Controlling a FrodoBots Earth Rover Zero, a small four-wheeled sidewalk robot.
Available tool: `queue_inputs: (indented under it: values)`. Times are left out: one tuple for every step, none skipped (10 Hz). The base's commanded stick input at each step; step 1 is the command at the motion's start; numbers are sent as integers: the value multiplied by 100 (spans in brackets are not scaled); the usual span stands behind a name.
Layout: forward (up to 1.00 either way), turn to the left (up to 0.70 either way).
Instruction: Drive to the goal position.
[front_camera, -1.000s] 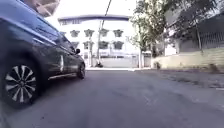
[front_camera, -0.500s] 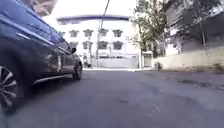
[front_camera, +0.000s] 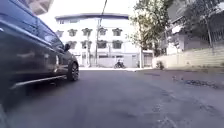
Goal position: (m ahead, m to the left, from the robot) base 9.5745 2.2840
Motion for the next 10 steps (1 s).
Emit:
queue_inputs:
  values:
    - [93, -1]
    - [93, 11]
    - [93, 15]
    - [93, 20]
    - [93, 26]
    - [93, 33]
    - [93, 14]
    - [93, -1]
    - [93, -1]
    - [93, -1]
